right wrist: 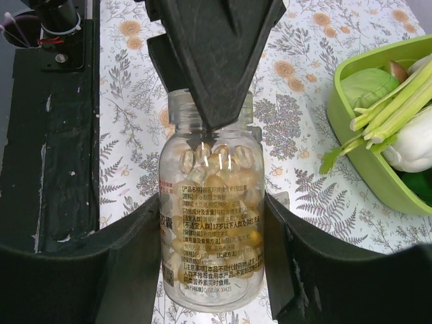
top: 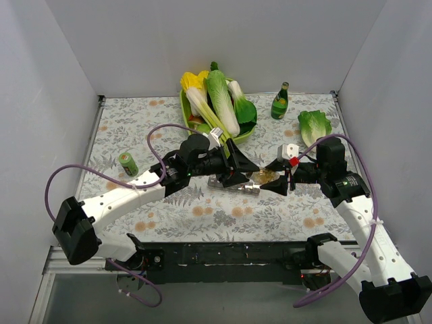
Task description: Sort the pills into containers
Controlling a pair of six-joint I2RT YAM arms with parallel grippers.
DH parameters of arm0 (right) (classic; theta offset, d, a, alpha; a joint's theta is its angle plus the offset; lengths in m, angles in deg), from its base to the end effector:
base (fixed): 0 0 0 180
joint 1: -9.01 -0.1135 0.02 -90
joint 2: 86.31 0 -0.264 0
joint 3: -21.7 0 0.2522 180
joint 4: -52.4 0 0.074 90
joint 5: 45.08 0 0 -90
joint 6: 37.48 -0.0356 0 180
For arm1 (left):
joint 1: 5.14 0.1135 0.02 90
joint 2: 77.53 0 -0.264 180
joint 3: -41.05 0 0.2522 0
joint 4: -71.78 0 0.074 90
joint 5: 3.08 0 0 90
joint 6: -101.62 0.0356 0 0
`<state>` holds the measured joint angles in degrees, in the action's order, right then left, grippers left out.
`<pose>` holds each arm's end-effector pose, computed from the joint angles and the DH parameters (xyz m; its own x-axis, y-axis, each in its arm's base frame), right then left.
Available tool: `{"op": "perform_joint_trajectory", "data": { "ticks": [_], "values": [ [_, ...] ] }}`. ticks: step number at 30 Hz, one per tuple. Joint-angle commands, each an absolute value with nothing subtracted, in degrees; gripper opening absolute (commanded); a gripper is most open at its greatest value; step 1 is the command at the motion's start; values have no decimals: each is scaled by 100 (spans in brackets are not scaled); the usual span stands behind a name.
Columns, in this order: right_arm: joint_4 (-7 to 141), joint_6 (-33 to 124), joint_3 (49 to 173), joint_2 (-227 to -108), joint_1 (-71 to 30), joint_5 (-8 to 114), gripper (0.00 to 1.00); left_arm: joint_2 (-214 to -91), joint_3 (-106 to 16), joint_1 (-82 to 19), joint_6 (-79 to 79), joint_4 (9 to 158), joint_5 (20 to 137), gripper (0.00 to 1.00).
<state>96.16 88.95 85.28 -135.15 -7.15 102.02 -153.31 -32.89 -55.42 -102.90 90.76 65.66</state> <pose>0.1567 0.0765 0.3311 0.1337 -0.2971 -0.9454 -0.9657 0.1752 -0.1916 0.1865 -0.2447 0.3232 -0.7550 -0.4181 0.5052 -0.5940 0.1098 -0.7969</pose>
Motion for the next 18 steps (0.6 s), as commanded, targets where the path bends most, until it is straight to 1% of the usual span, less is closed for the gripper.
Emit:
{"op": "perform_joint_trajectory", "data": {
  "ticks": [1,2,5,6,8,9,13,14,16,17,18],
  "values": [
    [9446,8882,8582,-13439,-742,10223,1,-15355,-3502,-5603,-10299,8985,6407,61],
    [9446,8873,8582,-13439,-742,10223,1,-15355,-3511,-5603,-10273,8994,6363,53],
    [9420,8768,8547,-13456,-742,10301,1,-15390,-3546,-5603,-10071,9003,6267,40],
    [9402,8724,8521,-13465,-742,10389,1,-15399,-3590,-5603,-9992,9046,6214,34],
    [9306,8479,8468,-13491,-742,10538,1,-15434,-3634,-5603,-9608,9056,6144,26],
    [9253,8347,8433,-13509,-742,10730,1,-15452,-3677,-5594,-9387,9038,5978,19],
    [8666,7452,8013,-13544,-734,11329,1,-15636,-3888,-5594,-8446,9257,5538,13],
    [8377,7006,7933,-13536,-742,11513,1,-15671,-3941,-5594,-8027,9292,5476,12],
    [8059,6582,7766,-13544,-742,11716,1,-15707,-4108,-5594,-7621,9363,5222,12],
    [7579,6336,7556,-13544,-725,11891,1,-15715,-4169,-5594,-7418,9363,5168,12],
    [7270,5681,7432,-13536,-716,11997,1,-15733,-4231,-5594,-6964,9381,5046,12]
  ]
}}
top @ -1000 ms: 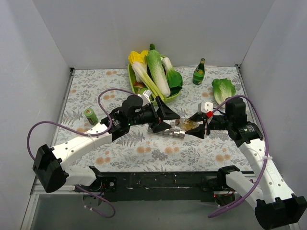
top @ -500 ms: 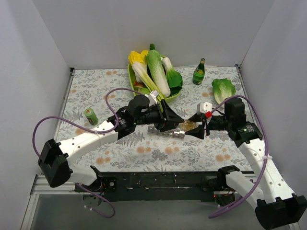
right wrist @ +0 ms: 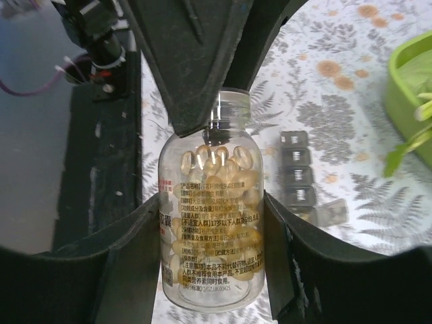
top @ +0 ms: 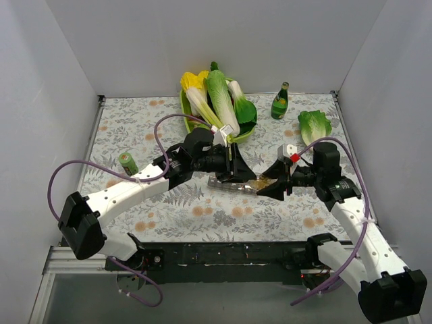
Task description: Sort the pills into containers
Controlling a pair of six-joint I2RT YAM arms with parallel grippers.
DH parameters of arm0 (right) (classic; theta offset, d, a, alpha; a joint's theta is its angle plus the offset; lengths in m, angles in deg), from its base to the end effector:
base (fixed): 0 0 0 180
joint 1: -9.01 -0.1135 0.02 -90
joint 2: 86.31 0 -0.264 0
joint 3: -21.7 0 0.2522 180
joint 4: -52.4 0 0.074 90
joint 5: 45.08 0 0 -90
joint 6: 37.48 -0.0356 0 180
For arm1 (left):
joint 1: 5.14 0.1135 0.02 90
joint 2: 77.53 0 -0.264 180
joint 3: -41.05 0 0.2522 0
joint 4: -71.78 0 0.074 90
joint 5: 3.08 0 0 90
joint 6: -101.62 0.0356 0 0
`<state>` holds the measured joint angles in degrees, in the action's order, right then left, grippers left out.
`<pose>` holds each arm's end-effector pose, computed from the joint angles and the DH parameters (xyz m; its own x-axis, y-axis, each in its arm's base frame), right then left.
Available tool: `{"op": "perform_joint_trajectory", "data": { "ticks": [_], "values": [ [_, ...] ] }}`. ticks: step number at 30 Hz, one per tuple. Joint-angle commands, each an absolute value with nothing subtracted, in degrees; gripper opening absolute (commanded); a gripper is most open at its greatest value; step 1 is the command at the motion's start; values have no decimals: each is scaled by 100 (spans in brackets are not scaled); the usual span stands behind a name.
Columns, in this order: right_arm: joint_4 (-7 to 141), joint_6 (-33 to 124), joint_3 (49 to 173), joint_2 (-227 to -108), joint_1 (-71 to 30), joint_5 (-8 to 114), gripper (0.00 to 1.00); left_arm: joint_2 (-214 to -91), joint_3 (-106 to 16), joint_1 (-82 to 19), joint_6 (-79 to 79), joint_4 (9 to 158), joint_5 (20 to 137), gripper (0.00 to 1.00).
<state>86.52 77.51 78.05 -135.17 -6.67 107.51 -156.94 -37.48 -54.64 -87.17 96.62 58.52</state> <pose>0.1620 0.0783 0.3047 -0.0158 -0.2064 -0.9783 -0.9876 0.1562 -0.0170 0.1940 -0.2532 0.3234 -0.8930 -0.2930 0.3417 -0.4233 0.2886 -0.8588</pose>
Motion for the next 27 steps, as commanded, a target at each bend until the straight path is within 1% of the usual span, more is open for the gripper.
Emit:
{"op": "perform_joint_trajectory", "data": {
  "ticks": [1,2,3,4,5,7,11,12,14,15,17,19,20,23,25,27],
  "values": [
    [6901,5300,7309,-13536,-690,12085,1,-15750,-4284,-5594,-6759,9381,4836,12],
    [6323,4826,6960,-13509,-637,12260,1,-15777,-4450,-5594,-6514,9398,4703,13],
    [5334,3821,6791,-13492,-619,12305,1,-15847,-4538,-5594,-6033,9511,4571,14],
    [4767,3393,6598,-13492,-584,12349,1,-15891,-4626,-5594,-5810,9565,4474,14],
    [4370,2989,6457,-13483,-549,12384,1,-15917,-4775,-5603,-5530,9652,4386,18],
    [4033,2687,6262,-13483,-523,12376,1,-16058,-4943,-5603,-4916,9951,4394,21],
    [4085,2694,6218,-13456,-470,12315,1,-16190,-5075,-5603,-4446,10093,4499,41],
    [4085,2695,6200,-13439,-461,12306,1,-16181,-5032,-5603,-4446,9945,4543,54],
    [4076,2712,6191,-13395,-408,12297,1,-16068,-4961,-5603,-4576,9777,4701,67],
    [4076,2721,6191,-13377,-391,12297,1,-15989,-4883,-5594,-4630,9637,4989,83],
    [4207,2878,6209,-13325,-364,12271,1,-15734,-4786,-5585,-4779,9548,5219,98],
    [4479,3132,6331,-13290,-356,12253,1,-15576,-4637,-5533,-4972,9477,5387,98],
    [4837,3291,6402,-13263,-356,12218,1,-15418,-4584,-5463,-5077,9477,5379,98],
    [5410,4037,6717,-13245,-355,12113,1,-15110,-4408,-5357,-5648,9714,5720,98],
    [6410,5046,6963,-13254,-356,11964,1,-14969,-4329,-5304,-6333,9977,5940,98],
    [7314,6029,7298,-13272,-356,11674,1,-14820,-4127,-5269,-6869,10083,5871,98]
  ]
}}
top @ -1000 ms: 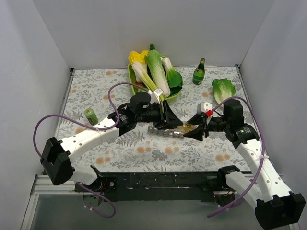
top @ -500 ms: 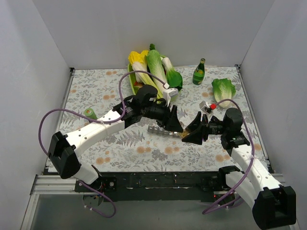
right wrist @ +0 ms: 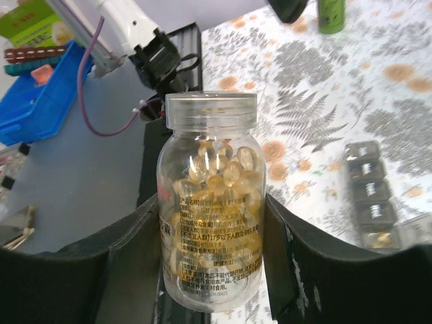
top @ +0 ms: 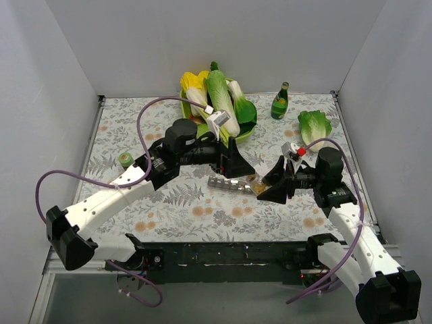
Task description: Sort the pills into containers
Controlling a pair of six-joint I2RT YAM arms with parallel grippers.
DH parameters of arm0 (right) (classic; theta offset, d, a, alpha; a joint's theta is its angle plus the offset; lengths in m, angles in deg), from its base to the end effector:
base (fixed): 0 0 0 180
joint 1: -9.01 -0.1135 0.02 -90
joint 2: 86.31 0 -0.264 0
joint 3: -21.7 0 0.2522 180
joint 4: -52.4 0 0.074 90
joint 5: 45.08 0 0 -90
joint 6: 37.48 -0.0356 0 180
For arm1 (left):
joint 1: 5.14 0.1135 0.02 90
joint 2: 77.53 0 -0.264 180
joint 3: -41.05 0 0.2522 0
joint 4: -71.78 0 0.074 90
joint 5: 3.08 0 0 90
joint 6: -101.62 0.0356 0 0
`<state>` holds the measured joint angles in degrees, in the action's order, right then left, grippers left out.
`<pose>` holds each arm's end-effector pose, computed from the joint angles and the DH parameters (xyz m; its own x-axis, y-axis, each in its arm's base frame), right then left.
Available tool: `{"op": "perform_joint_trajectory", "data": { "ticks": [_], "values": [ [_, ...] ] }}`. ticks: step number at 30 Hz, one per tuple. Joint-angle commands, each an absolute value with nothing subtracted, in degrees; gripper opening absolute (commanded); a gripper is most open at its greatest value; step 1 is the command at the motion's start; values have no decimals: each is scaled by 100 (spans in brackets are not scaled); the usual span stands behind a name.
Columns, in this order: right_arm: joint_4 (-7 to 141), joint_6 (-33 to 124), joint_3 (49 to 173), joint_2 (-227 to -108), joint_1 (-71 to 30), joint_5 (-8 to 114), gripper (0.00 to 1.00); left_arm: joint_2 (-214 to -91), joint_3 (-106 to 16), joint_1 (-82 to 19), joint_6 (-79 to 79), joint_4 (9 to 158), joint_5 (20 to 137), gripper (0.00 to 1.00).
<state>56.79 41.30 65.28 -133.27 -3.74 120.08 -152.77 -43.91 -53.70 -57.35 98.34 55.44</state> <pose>0.1621 0.0720 0.2803 -0.3221 -0.0218 -0.9465 -0.9461 0.0435 0.3210 0.1854 -0.2381 0.3811 -0.9743 -0.0992 -0.2023 0.1692 0.2708 -0.9477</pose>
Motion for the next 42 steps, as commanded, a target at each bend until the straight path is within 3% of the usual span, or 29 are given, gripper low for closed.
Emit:
{"op": "perform_joint_trajectory", "data": {
  "ticks": [1,5,19,32,36,42],
  "values": [
    [7484,6287,7369,-13289,-356,11603,1,-14793,-4048,-5269,-7359,10093,5766,98],
    [7785,6684,7510,-13368,-364,11497,1,-14880,-3775,-5286,-8066,10093,5213,97],
    [7996,7054,7536,-13342,-452,11251,1,-15662,-4380,-5418,-8234,10329,5229,79],
    [8093,7194,7510,-13289,-505,11110,1,-16032,-4653,-5489,-7988,10690,5256,46],
    [8119,7221,7492,-13281,-531,11093,1,-16137,-4829,-5489,-7812,10848,5229,47],
    [8145,7256,7484,-13254,-549,11066,1,-16269,-4979,-5497,-7689,10980,5203,58]
  ]
}}
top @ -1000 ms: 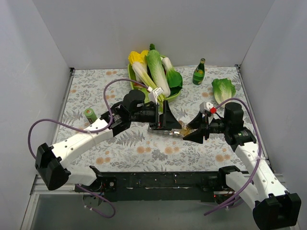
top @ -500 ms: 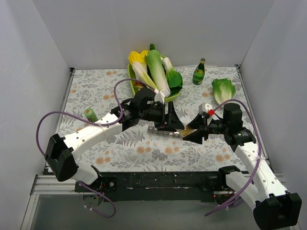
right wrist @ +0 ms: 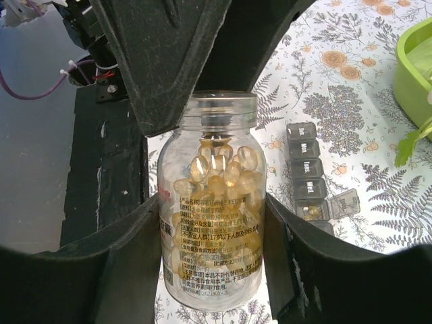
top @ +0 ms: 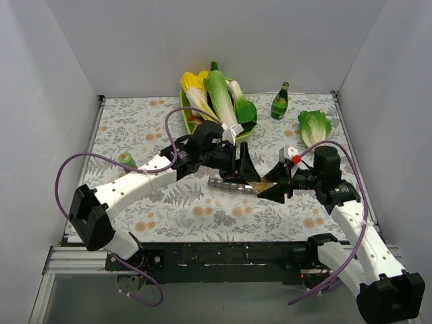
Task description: Sort the pills into containers
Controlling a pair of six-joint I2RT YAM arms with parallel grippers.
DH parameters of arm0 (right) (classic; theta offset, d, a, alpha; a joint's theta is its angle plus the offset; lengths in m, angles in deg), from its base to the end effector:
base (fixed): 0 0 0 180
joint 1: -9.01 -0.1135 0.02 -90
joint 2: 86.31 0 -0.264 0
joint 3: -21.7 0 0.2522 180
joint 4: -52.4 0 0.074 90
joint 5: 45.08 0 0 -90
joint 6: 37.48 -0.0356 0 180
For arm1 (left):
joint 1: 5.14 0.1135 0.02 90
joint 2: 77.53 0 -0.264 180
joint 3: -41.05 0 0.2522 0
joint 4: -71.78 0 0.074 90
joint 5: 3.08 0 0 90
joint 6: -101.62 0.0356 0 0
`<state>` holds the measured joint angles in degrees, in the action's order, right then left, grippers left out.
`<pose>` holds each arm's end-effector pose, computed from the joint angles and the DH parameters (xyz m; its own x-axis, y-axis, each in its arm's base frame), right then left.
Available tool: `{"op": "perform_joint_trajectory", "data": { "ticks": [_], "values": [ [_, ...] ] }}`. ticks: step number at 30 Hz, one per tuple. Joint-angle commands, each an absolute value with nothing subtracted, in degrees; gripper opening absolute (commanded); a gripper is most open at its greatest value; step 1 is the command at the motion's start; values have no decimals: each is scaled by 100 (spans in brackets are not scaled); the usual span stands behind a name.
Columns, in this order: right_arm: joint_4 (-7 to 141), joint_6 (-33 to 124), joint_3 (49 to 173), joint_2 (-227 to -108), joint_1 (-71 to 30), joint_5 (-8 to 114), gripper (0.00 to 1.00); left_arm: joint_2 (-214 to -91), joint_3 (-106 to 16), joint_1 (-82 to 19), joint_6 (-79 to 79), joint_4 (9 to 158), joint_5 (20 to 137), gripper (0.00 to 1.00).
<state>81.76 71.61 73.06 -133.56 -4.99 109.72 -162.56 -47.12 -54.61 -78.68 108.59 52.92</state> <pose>0.1601 0.0731 0.2874 -0.0977 -0.1679 -0.9809 -0.9831 0.1696 0.0689 0.2026 -0.2676 0.3329 -0.9307 -0.1872 0.3144 -0.3652 0.4204 -0.8306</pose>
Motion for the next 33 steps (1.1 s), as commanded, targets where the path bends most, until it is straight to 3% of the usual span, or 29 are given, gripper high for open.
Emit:
{"op": "perform_joint_trajectory", "data": {
  "ticks": [1,7,9,13,20,24,27,28,31,32,33],
  "values": [
    [8145,7256,7483,-13254,-540,11066,1,-16278,-4996,-5497,-7680,10989,5203,58],
    [8154,7265,7457,-13237,-549,11058,1,-16366,-5119,-5497,-7522,11112,5273,51],
    [8154,7265,7448,-13228,-566,11066,1,-16427,-5216,-5497,-7434,11217,5247,37],
    [8128,7186,7422,-13236,-558,11154,1,-16436,-5313,-5506,-6673,11314,5045,21],
    [6822,5591,7018,-13228,-566,11839,1,-16146,-5251,-5620,-4959,11323,4728,19],
    [5756,4489,6649,-13228,-566,12103,1,-16111,-5339,-5682,-4332,11306,4824,25],
    [5597,4347,6543,-13193,-558,12139,1,-16120,-5365,-5682,-4305,11244,4939,41],
    [5605,4356,6534,-13175,-558,12130,1,-16094,-5322,-5682,-4366,11113,5000,54],
    [5614,4373,6508,-13122,-549,12104,1,-15831,-5016,-5682,-4673,10666,5106,71],
    [5605,4373,6499,-13096,-558,12103,1,-15734,-4918,-5682,-4735,10577,5184,83],
    [5614,4382,6499,-13079,-549,12103,1,-15533,-4830,-5682,-4788,10489,5264,88]
  ]
}}
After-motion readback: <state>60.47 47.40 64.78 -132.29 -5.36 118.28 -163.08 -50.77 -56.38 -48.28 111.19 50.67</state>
